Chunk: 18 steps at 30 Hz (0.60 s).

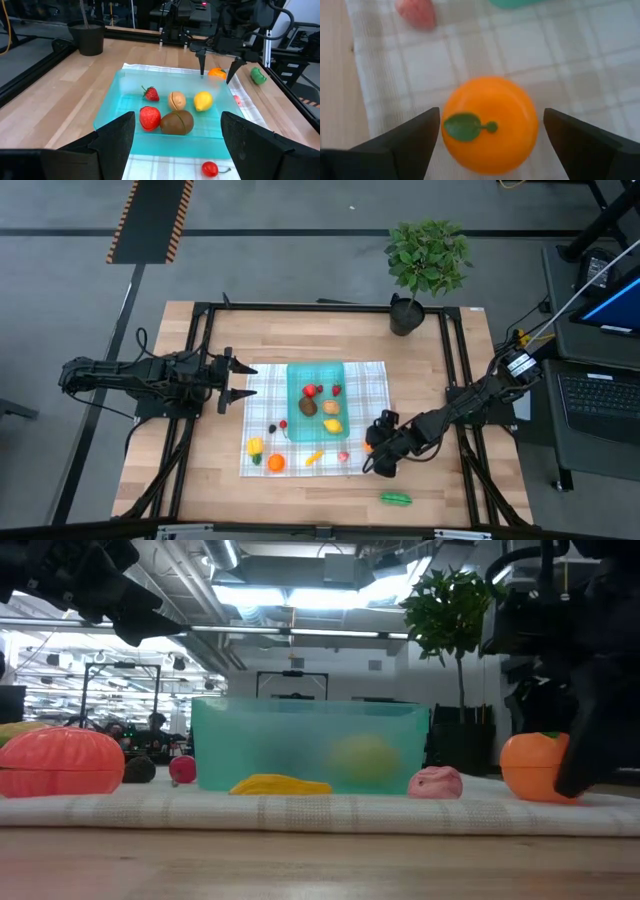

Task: Pick and placing Produce into tupperware
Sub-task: Put the orange into the blue bin

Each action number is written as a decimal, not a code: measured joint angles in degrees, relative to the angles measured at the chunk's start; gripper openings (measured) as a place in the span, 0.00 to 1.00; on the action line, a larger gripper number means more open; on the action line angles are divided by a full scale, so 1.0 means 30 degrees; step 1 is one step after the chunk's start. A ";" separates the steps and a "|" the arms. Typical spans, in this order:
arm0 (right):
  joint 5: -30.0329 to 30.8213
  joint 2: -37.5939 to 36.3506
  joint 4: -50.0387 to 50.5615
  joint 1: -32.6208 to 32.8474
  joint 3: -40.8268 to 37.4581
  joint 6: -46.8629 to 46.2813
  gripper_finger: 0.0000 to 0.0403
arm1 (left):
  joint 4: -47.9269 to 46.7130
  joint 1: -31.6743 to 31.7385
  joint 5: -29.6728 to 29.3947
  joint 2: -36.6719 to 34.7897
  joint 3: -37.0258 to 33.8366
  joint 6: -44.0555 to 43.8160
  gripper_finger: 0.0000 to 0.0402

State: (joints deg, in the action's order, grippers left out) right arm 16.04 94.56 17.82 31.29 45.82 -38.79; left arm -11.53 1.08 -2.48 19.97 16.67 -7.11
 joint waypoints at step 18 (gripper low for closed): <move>-0.0230 0.0000 -0.0159 -0.0015 0.0000 -0.0062 0.70 | 0.0000 0.0000 0.0000 0.0000 0.0000 0.0000 0.71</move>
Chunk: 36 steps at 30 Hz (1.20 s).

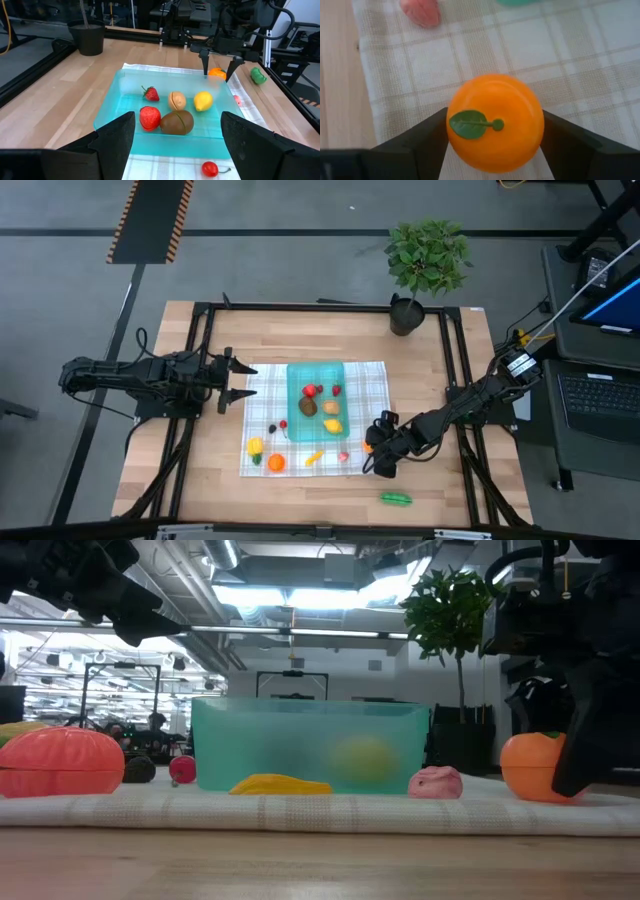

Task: Pick and placing Produce into tupperware
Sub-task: Put the orange into the blue bin

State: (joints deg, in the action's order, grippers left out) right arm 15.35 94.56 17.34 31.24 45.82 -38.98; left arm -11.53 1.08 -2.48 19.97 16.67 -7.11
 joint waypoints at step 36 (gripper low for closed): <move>0.0005 -0.0518 -0.0367 -0.1051 0.0000 -0.0007 0.62 | -0.0007 0.0000 0.0000 0.0005 0.0000 0.0051 0.71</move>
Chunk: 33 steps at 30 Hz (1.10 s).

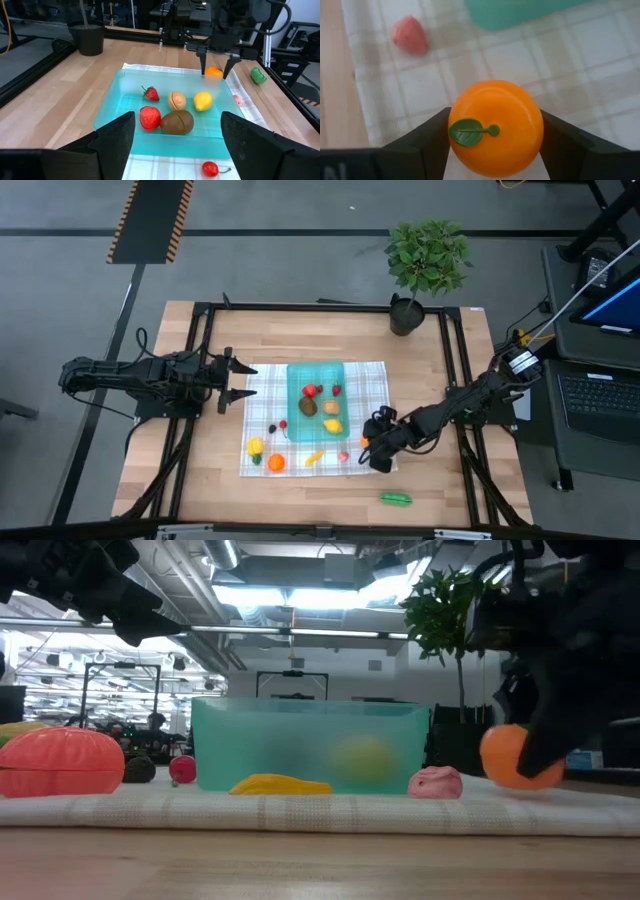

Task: Pick and placing Produce into tupperware
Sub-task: Put the orange into the blue bin

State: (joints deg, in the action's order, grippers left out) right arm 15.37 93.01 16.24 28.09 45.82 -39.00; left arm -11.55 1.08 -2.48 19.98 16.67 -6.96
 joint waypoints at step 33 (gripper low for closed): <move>0.4081 -1.1557 -0.4951 -0.0865 -0.7830 0.2482 0.62 | -0.0015 0.0001 0.0000 -0.0003 0.0000 0.0007 0.71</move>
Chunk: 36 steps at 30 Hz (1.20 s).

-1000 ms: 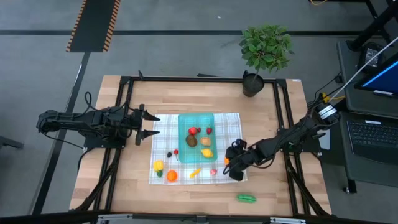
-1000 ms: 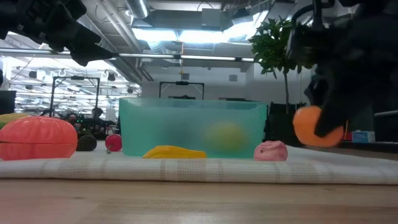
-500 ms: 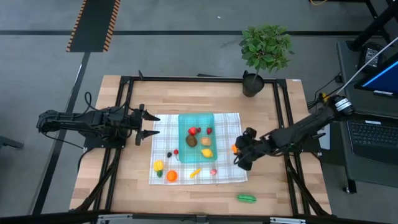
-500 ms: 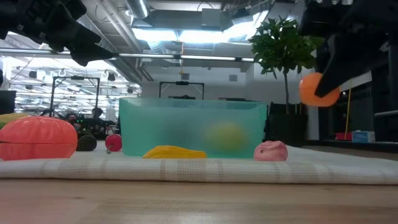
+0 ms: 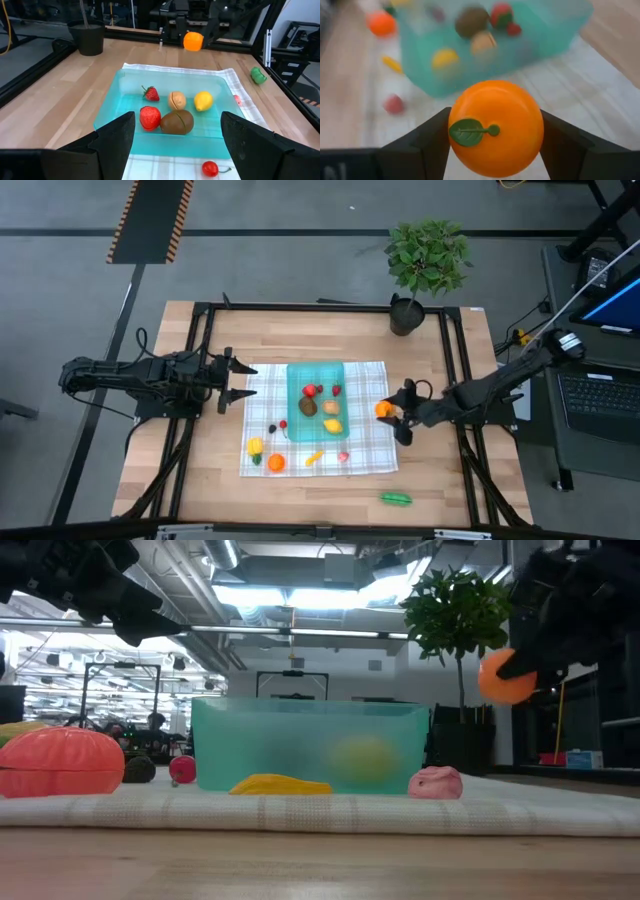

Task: Pick and placing Produce into tupperware
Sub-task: Put the orange into the blue bin

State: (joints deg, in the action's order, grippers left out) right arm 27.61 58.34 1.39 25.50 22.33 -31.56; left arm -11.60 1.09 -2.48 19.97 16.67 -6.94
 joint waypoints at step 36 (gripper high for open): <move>0.1940 -0.0792 -1.4120 0.0000 -0.4505 0.8117 0.62 | 0.0015 0.0003 0.0000 0.0000 0.0004 0.0003 0.71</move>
State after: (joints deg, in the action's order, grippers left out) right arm 33.43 55.96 -40.97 25.50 8.82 -7.21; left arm -11.55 1.09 -2.48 19.98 16.68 -6.93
